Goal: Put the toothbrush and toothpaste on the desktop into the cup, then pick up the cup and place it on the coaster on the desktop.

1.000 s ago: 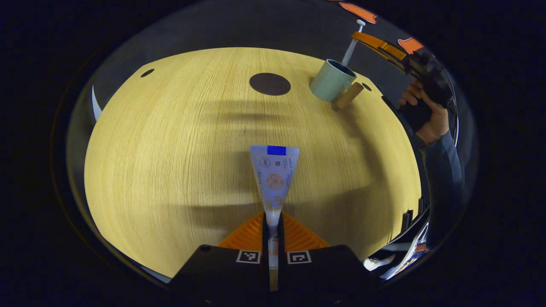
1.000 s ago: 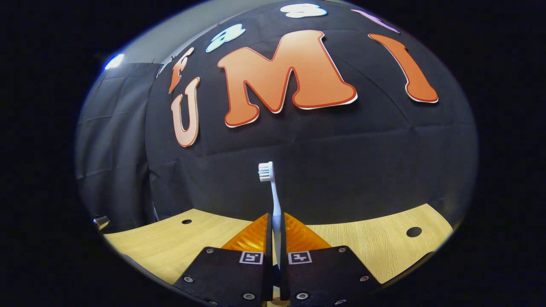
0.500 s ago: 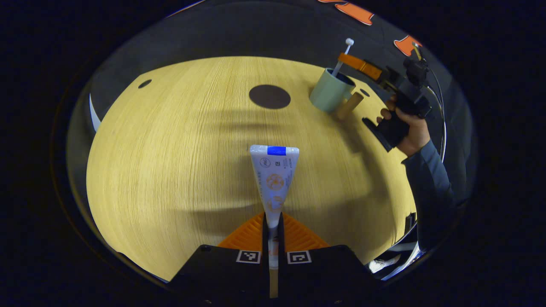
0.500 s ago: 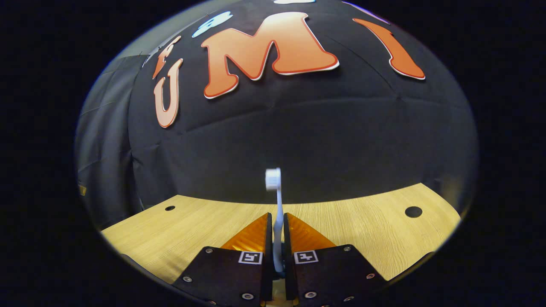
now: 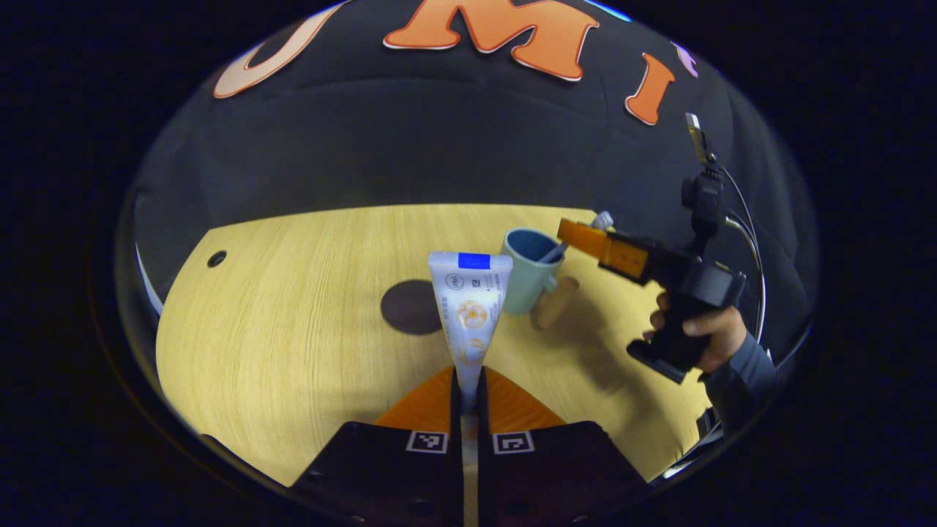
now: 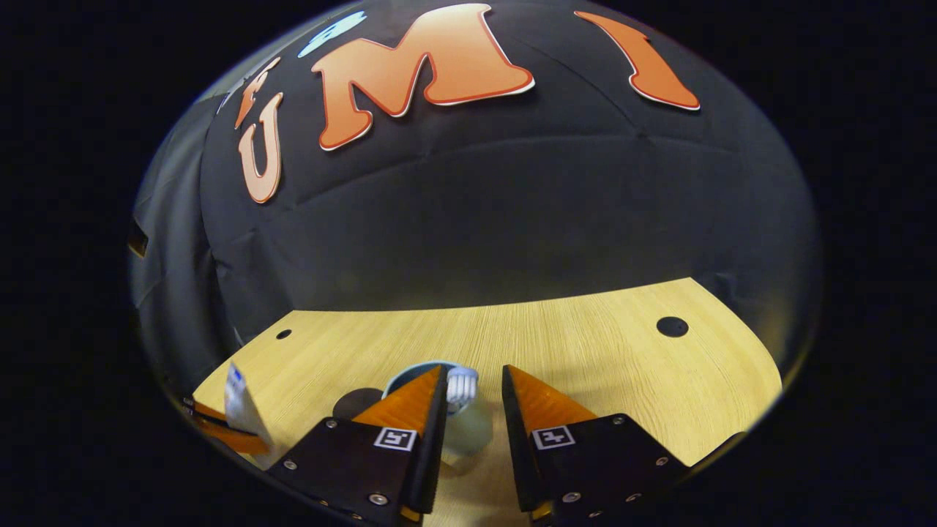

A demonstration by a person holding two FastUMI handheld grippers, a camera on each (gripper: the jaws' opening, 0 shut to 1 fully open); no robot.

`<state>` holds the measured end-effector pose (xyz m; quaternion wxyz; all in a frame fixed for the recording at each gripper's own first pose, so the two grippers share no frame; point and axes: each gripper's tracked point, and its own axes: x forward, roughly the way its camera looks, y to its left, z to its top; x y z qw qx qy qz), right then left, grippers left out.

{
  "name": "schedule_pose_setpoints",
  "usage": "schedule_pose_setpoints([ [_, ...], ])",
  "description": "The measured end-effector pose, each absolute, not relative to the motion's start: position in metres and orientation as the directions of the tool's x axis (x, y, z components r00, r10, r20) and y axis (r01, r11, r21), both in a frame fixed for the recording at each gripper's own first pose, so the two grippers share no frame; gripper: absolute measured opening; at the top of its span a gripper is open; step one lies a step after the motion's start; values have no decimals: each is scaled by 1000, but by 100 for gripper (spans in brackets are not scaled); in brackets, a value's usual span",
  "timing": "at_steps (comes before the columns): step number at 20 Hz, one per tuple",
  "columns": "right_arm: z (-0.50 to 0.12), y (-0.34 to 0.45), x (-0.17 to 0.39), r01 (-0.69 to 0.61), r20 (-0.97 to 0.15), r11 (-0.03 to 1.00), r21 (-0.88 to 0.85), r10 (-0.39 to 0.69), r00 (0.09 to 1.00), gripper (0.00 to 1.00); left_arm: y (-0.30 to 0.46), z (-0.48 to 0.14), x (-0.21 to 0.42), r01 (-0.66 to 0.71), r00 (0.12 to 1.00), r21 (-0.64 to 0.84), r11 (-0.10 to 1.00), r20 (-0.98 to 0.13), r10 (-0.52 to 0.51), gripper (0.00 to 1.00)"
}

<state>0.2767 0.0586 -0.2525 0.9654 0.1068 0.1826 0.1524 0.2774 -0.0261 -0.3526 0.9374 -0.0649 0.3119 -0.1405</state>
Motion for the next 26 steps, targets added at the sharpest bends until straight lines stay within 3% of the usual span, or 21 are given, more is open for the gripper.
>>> schedule_pose_setpoints([
  [7, -259, 65, 238, -331, -377, 914, 235, 399, 836, 64, -64, -308, 349, 289, 872, -163, 943, -362, -330, 8],
  [12, -254, 58, 223, -340, -368, 903, 262, 419, 830, 92, -81, -249, 399, 302, 941, -122, 946, -122, -316, 7],
  [14, -258, 55, 219, -334, -377, 906, 261, 414, 829, 98, -87, -231, 408, 302, 950, -110, 947, -42, -308, 7],
  [19, -269, 44, 206, -344, -393, 913, 219, 405, 825, 99, -102, -213, 422, 319, 947, -155, 935, 75, -311, 7],
  [26, -279, 31, 199, -331, -395, 918, 219, 394, 830, 99, -120, -248, 446, 324, 946, -206, 923, 77, -314, 8],
])
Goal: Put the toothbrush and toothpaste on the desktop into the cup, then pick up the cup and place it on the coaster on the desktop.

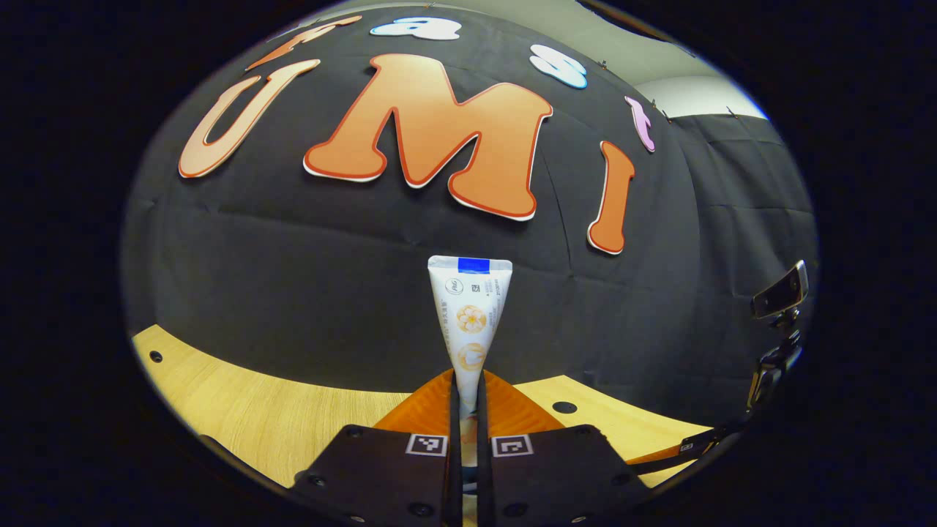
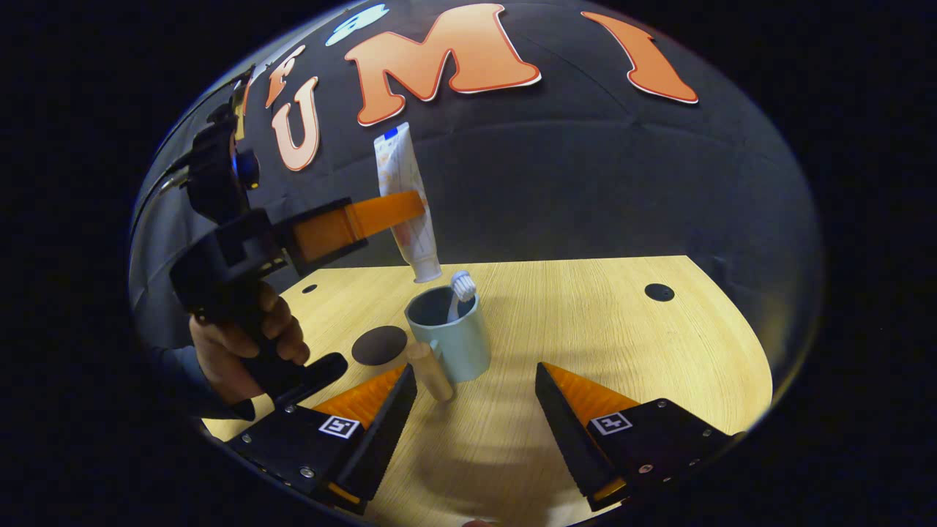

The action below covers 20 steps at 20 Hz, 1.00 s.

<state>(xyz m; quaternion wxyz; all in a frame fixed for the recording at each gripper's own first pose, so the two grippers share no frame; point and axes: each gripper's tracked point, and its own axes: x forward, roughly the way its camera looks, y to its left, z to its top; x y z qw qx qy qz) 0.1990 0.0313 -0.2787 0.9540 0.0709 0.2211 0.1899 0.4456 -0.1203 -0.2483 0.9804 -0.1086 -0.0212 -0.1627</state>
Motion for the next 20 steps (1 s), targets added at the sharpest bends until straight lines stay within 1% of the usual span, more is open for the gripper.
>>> schedule_pose_setpoints([
  [5, -284, 27, 199, -328, -401, 918, 224, 394, 827, 99, -129, -282, 455, 316, 948, -203, 927, 39, -314, 7],
  [10, -283, 23, 199, -321, -392, 917, 236, 392, 832, 99, -141, -303, 458, 333, 941, -189, 924, 9, -338, 7],
  [12, -281, 22, 199, -317, -391, 918, 238, 390, 834, 99, -142, -306, 456, 333, 942, -167, 928, 9, -336, 8],
  [14, -280, 21, 200, -315, -388, 917, 245, 391, 835, 99, -142, -301, 452, 345, 938, -162, 925, 24, -346, 12],
  [16, -280, 20, 200, -312, -386, 917, 249, 390, 836, 99, -141, -300, 448, 349, 936, -165, 922, 26, -350, 17],
  [18, -281, 21, 200, -312, -388, 917, 248, 389, 835, 98, -139, -301, 444, 351, 936, -156, 923, 18, -353, 27],
  [20, -284, 21, 199, -313, -399, 918, 245, 389, 830, 99, -140, -300, 441, 359, 932, -151, 921, 11, -361, 57],
])
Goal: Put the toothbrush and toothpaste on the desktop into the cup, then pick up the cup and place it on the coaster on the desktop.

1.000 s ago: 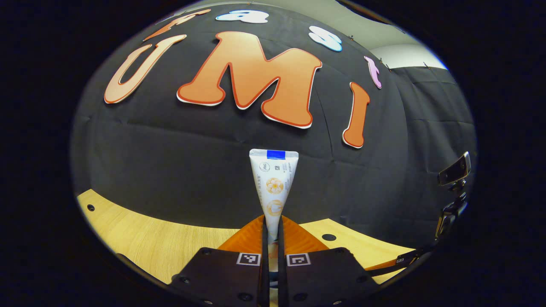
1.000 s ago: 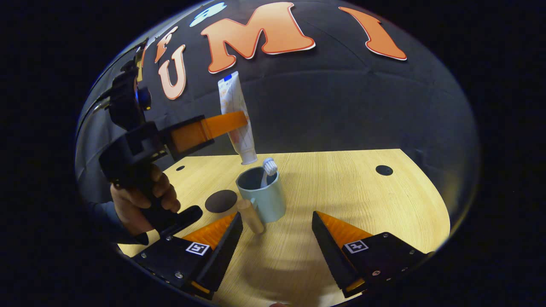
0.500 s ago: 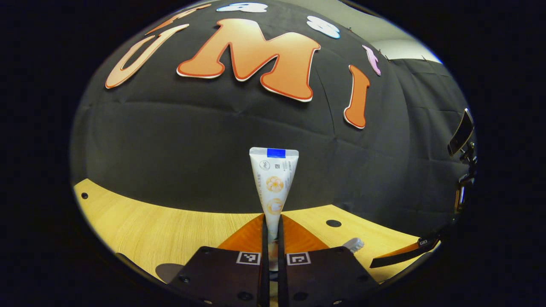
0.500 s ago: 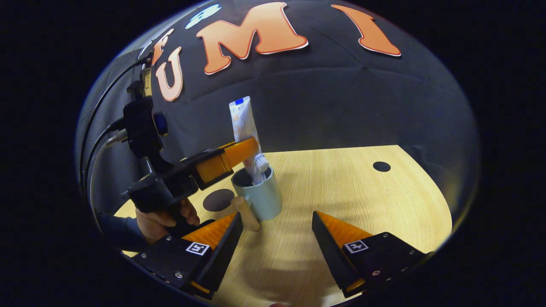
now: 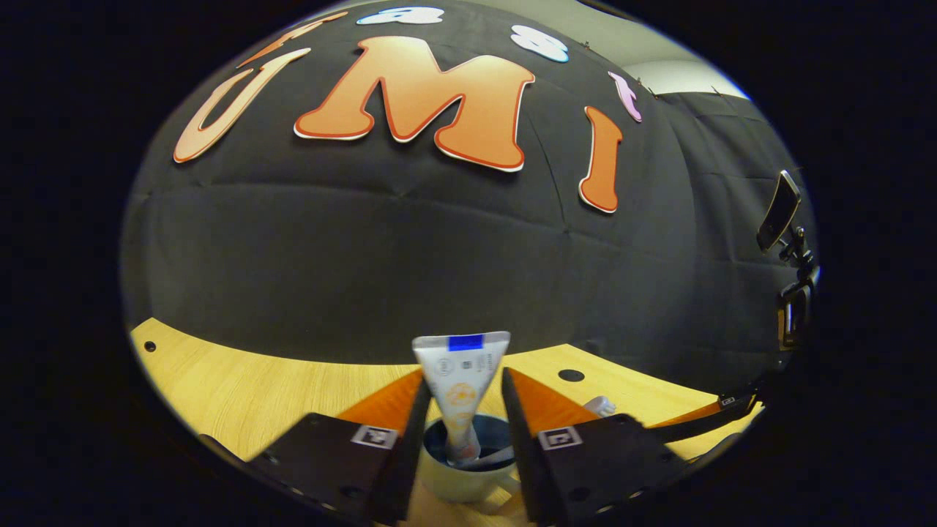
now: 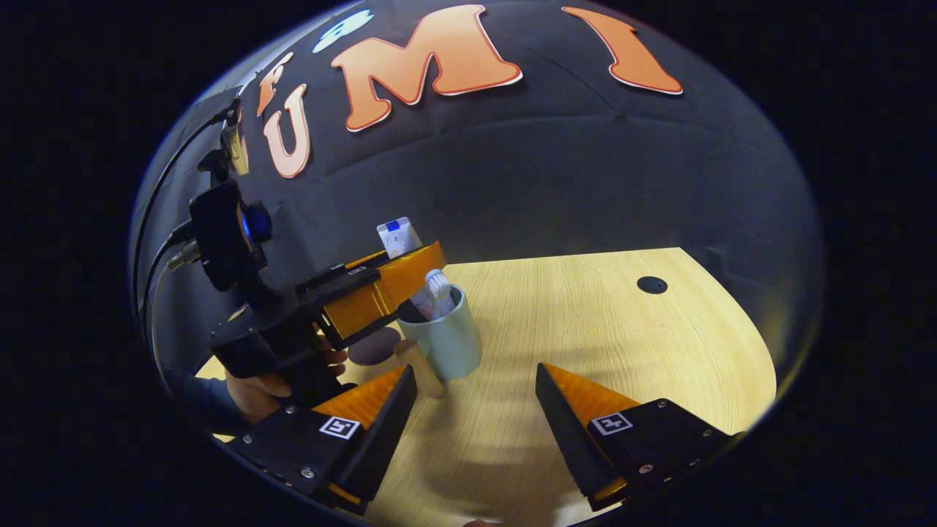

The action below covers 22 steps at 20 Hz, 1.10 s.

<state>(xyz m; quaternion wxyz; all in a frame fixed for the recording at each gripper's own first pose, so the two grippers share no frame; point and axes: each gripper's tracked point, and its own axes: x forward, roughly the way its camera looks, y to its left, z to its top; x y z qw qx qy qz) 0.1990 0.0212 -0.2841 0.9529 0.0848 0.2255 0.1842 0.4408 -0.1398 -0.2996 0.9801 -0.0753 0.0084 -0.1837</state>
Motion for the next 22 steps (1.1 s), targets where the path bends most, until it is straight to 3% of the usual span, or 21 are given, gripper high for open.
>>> schedule_pose_setpoints([
  [2, -286, 22, 198, -314, -406, 919, 239, 389, 827, 99, -134, -296, 438, 348, 937, -149, 926, 11, -350, 87],
  [4, -286, 24, 198, -315, -408, 919, 239, 389, 826, 99, -126, -291, 433, 334, 942, -160, 929, 25, -335, 90],
  [5, -285, 25, 197, -316, -407, 918, 240, 391, 826, 98, -122, -286, 432, 327, 945, -159, 931, 32, -327, 97],
  [14, -280, 54, 200, -348, -411, 909, 229, 414, 812, 98, -89, -240, 408, 264, 963, -146, 953, 103, -250, 97],
  [22, -284, 79, 223, -317, -462, 920, 229, 389, 797, 99, -38, -220, 363, 156, 988, -121, 980, 38, -153, 97],
])
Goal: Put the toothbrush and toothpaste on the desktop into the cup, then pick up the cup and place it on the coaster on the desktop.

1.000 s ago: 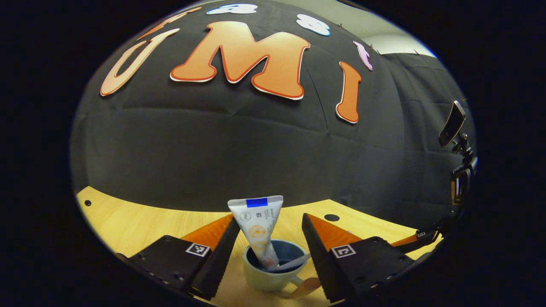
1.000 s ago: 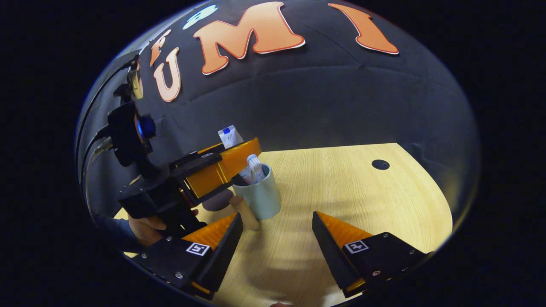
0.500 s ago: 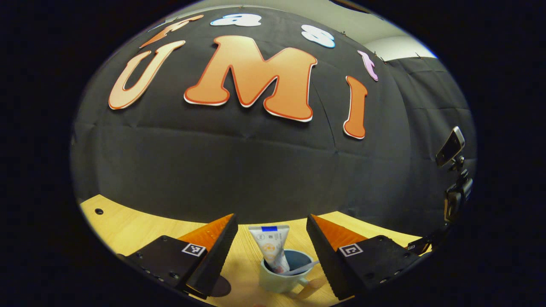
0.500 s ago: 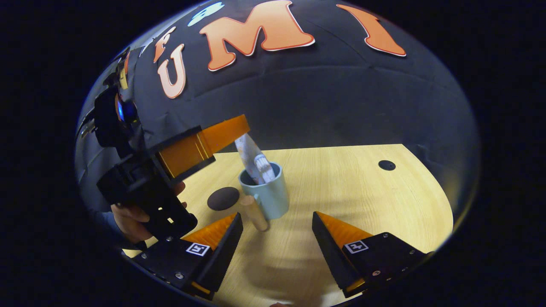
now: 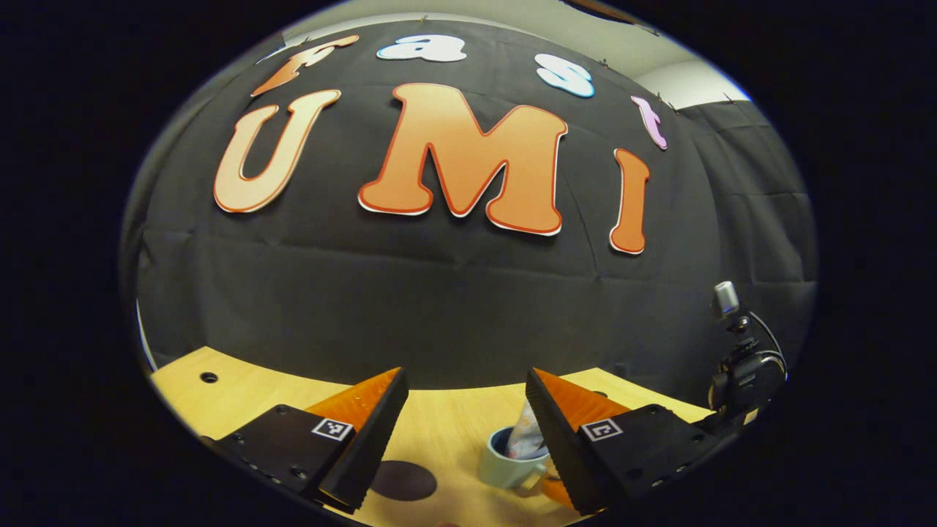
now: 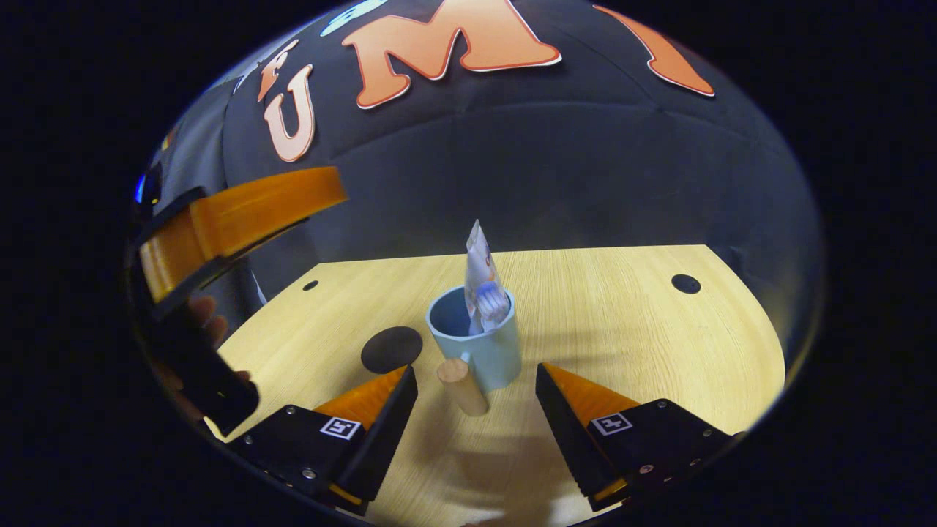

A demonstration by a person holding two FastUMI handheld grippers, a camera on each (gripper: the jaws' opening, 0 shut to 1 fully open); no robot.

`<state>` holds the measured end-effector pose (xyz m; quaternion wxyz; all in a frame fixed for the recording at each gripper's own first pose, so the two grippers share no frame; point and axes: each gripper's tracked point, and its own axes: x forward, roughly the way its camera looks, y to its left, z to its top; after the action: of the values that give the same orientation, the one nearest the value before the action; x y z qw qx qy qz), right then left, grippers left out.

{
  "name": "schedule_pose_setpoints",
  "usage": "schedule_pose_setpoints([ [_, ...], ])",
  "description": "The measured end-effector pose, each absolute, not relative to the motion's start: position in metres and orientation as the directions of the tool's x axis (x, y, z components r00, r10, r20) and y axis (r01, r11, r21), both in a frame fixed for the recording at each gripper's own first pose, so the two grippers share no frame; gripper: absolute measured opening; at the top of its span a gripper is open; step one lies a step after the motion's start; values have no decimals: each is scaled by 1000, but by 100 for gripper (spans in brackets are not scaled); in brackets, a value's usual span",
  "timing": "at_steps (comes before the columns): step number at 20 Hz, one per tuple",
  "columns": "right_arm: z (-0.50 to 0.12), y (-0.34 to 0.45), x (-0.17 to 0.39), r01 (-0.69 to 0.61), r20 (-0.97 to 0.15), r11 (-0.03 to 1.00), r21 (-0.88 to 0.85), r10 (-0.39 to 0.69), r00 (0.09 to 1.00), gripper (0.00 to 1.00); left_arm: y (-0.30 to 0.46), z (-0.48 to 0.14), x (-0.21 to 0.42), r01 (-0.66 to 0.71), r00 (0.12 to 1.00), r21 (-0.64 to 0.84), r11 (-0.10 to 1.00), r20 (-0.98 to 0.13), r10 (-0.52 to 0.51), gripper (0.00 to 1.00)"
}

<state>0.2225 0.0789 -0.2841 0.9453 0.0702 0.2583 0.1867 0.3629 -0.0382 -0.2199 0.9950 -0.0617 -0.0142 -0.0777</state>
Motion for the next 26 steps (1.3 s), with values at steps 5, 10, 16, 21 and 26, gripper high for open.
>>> schedule_pose_setpoints([
  [5, -295, 90, 231, -272, -557, 932, 239, 361, 748, 97, -9, -209, 315, 104, 992, -108, 989, -59, -110, 97],
  [10, -307, 88, 234, -219, -644, 951, 218, 309, 700, 83, 30, -207, 271, 34, 985, -11, 999, -170, -35, 97],
  [16, -316, 97, 241, -131, -711, 951, 280, 297, 637, 64, 63, -230, 227, -54, 942, 10, 998, -332, 54, 97],
  [21, -321, 97, 233, -112, -745, 969, 221, 242, 621, 36, 80, -265, 194, -105, 873, -10, 994, -480, 88, 97],
  [26, -320, 97, 239, -128, -752, 979, 160, 205, 626, 19, 113, -282, 184, -160, 830, 8, 987, -541, 139, 96],
])
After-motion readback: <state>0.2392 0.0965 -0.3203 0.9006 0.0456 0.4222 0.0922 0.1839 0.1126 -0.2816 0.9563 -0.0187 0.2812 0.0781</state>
